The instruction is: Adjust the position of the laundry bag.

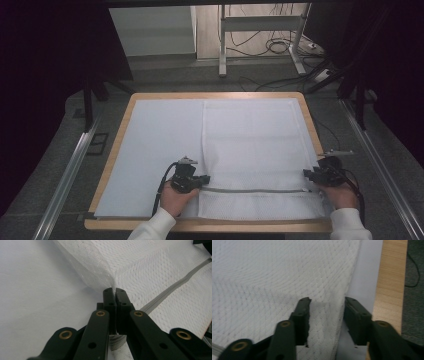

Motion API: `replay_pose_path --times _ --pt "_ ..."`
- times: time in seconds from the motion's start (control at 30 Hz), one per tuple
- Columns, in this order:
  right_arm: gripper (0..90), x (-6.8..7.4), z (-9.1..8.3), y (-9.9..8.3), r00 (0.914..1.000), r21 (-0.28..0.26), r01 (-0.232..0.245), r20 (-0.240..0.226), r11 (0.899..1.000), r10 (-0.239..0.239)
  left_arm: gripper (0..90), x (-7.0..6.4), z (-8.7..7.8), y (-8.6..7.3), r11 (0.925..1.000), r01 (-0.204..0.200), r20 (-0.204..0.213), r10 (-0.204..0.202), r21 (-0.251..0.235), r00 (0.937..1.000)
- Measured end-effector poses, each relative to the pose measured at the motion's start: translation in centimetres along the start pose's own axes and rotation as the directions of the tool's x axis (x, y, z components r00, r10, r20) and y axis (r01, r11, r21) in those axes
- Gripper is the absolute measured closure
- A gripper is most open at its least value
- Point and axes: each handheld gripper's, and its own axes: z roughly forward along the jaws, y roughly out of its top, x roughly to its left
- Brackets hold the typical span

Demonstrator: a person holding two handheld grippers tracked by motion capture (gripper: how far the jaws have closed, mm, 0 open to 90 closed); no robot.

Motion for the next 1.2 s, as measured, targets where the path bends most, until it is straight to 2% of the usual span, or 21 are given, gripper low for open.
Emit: replay_pose_path --times 0.03,0.07,0.13,0.2,0.23,0.77,1.2 --pt "68.5 0.07 -0.02 0.00 0.9999 0.001 0.011 0.012 1.000 -0.011 89.3 -0.01 -0.01 0.00 1.0000 0.000 0.000 0.000 -0.001 1.0000" --pt "68.5 0.07 -0.02 0.00 0.9999 0.001 0.011 0.012 1.000 -0.011 89.3 -0.01 -0.01 0.00 1.0000 0.000 0.000 0.000 -0.001 1.0000" --pt "75.5 0.13 -0.04 0.00 0.9999 0.001 0.015 -0.003 1.000 -0.015 89.3 -0.01 -0.04 0.00 1.0000 -0.001 -0.001 0.001 -0.001 1.0000" --pt "82.2 0.28 -0.06 0.01 0.9988 0.004 0.046 -0.015 0.999 -0.046 89.3 -0.01 -0.05 0.00 1.0000 -0.001 -0.001 0.001 -0.003 1.0000" --pt "86.0 0.41 -0.07 0.07 0.9982 0.006 0.059 -0.004 0.998 -0.059 89.3 0.01 -0.07 0.00 1.0000 -0.002 -0.002 0.002 -0.003 1.0000" --pt "87.0 0.06 -0.19 -0.02 0.9991 -0.024 0.029 -0.029 0.999 -0.029 89.3 0.36 -0.27 0.14 1.0000 0.003 -0.005 -0.003 -0.006 1.0000" --pt "87.0 0.38 -0.15 0.18 0.9989 -0.043 0.033 -0.033 0.999 -0.035 89.3 0.79 -0.67 0.26 0.9999 0.007 -0.010 -0.007 -0.014 0.9999"
